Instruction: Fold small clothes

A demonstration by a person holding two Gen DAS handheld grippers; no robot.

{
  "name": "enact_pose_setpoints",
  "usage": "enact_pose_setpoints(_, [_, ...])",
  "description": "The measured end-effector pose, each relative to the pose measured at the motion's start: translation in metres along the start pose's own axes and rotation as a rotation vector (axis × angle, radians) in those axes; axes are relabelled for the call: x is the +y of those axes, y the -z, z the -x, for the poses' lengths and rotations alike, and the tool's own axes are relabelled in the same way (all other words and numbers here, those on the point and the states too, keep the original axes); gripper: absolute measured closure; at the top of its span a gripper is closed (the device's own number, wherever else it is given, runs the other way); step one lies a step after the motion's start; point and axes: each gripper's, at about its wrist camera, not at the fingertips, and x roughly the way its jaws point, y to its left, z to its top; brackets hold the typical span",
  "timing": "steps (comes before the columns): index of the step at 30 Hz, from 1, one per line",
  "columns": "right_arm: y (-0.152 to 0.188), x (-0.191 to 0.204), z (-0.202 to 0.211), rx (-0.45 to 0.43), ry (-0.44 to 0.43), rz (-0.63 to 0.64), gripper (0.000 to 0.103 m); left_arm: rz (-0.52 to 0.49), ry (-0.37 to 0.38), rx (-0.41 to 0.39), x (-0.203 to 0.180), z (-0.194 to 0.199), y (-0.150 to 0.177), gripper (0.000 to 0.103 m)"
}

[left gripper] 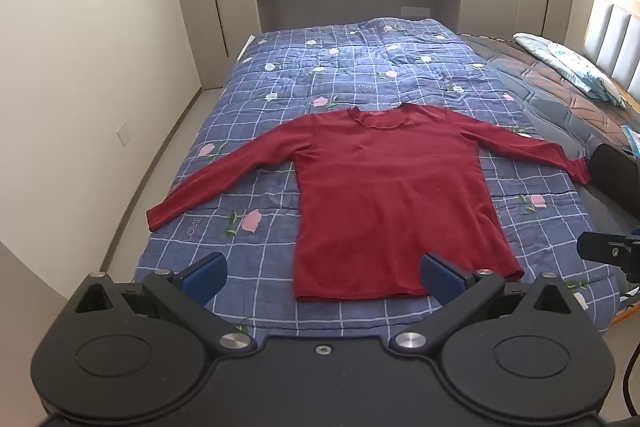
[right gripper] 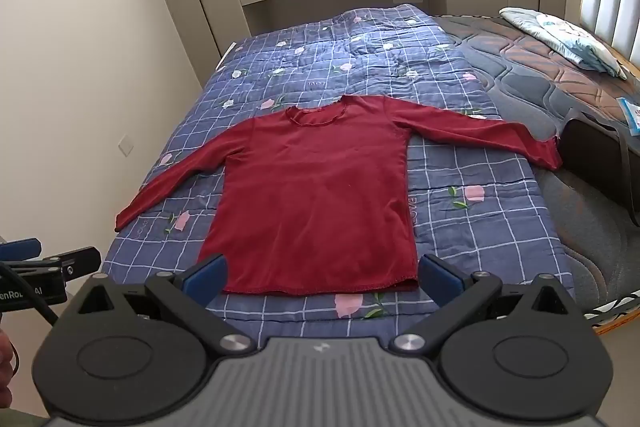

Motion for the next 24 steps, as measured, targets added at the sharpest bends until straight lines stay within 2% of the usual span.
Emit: enact_pose_setpoints(24, [0.0013,-0.0009,0.0009,-0.005,-0.009,-0.004,0.000,0.004,0.011,0.002,0.0000,-0.0012,0.0009,0.001])
